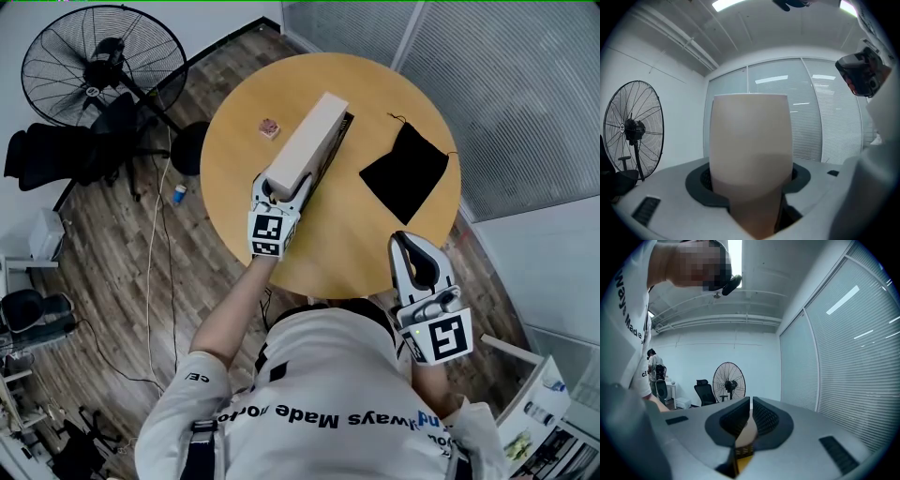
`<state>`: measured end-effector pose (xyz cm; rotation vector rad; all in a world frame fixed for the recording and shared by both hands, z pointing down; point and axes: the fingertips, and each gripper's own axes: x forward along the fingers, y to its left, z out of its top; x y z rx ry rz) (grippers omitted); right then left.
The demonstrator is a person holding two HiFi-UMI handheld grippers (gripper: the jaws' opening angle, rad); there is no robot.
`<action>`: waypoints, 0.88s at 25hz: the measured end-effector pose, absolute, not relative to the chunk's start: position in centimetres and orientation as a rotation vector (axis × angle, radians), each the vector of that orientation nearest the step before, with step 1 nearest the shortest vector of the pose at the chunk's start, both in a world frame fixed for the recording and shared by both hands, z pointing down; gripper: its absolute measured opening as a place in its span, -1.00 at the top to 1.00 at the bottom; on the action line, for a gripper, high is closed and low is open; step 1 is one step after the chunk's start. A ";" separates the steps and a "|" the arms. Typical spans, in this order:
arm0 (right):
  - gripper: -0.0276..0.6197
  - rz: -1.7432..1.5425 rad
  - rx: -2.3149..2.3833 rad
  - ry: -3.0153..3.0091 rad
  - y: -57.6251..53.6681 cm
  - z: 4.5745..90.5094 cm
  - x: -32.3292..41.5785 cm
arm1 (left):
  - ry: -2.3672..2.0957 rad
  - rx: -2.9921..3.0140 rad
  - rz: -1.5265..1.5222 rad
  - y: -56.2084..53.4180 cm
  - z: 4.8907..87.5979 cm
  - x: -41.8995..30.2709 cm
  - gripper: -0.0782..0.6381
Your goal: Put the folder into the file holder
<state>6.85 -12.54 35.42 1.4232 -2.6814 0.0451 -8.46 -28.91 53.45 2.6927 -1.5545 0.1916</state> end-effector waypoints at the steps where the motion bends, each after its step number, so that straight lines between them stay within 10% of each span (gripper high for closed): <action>1: 0.79 0.045 1.423 -2.681 -12.6 35.4 6.9 | -1.552 2.691 0.197 -28.9 53.6 -8.5 -0.01; 22: 0.79 0.037 1.412 -2.681 -12.6 35.3 7.1 | -1.521 2.655 0.287 -28.7 56.0 -8.5 -0.01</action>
